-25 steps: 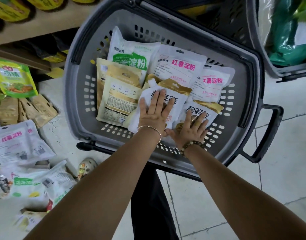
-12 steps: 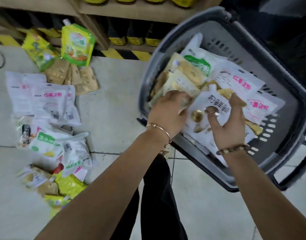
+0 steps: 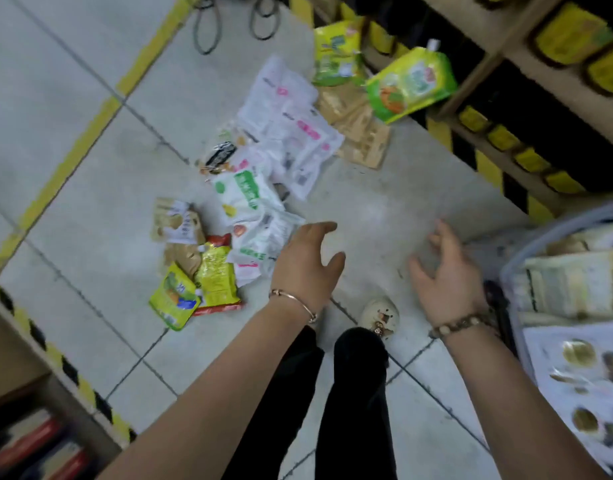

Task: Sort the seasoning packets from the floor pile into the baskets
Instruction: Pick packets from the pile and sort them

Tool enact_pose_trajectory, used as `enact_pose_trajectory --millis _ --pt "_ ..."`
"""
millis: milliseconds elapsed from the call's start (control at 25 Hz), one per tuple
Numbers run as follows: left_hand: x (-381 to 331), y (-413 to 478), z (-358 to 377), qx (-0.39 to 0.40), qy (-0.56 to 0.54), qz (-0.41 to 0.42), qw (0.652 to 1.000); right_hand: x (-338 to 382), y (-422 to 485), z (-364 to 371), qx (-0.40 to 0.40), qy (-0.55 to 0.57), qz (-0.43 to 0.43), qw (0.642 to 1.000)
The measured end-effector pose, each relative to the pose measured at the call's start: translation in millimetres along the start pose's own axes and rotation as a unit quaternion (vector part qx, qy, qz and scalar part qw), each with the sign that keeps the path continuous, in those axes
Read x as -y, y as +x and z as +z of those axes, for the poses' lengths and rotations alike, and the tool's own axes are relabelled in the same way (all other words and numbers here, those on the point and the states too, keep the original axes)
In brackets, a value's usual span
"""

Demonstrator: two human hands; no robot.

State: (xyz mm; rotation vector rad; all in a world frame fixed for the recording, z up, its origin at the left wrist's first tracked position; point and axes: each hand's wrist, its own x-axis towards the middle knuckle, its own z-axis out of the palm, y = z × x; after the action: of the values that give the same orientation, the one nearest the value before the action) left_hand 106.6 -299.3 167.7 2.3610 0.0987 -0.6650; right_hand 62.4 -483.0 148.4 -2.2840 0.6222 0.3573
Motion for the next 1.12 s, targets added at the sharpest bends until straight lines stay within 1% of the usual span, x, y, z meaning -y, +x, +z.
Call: enact_pose_trajectory --millis 80,240,320,400,520,600,720,800,880,960,1000,1080,1120 --pt "43 -7 -14 -0.028 -0.023 -0.063 0.997 21 3 32 0.071 -0.022 -0.02 0.997" --pt "122 -17 -16 -0.077 -0.056 -0.146 0.985 42 11 99 0.153 -0.078 -0.074 0.982" --pt "161 -19 -8 -0.094 -0.074 -0.188 0.975 49 20 137 0.203 -0.12 -0.106 0.966" --pt "196 -20 4 -0.093 -0.095 -0.232 0.964 53 29 169 0.255 -0.156 -0.125 0.946" --pt "246 -15 29 -0.091 -0.128 -0.277 0.948 53 48 219 0.295 -0.218 -0.165 0.915" --pt "276 -6 47 -0.093 -0.144 -0.289 0.942 52 63 254 0.306 -0.268 -0.21 0.889" --pt "320 14 76 -0.087 -0.152 -0.278 0.944 54 92 316 0.304 -0.334 -0.291 0.843" --pt "345 29 94 -0.082 -0.159 -0.27 0.946 58 109 359 0.307 -0.373 -0.355 0.801" --pt "368 45 109 -0.107 -0.201 -0.268 0.936 57 128 401 0.292 -0.404 -0.437 0.749" --pt "386 64 121 -0.149 -0.257 -0.267 0.917 53 146 432 0.282 -0.452 -0.481 0.696" --pt "393 72 127 -0.169 -0.285 -0.265 0.906 48 154 444 0.272 -0.475 -0.486 0.681" --pt "405 78 139 -0.221 -0.352 -0.266 0.87 38 159 461 0.254 -0.492 -0.497 0.668" --pt "408 77 144 -0.249 -0.391 -0.271 0.844 34 159 464 0.256 -0.488 -0.506 0.663"
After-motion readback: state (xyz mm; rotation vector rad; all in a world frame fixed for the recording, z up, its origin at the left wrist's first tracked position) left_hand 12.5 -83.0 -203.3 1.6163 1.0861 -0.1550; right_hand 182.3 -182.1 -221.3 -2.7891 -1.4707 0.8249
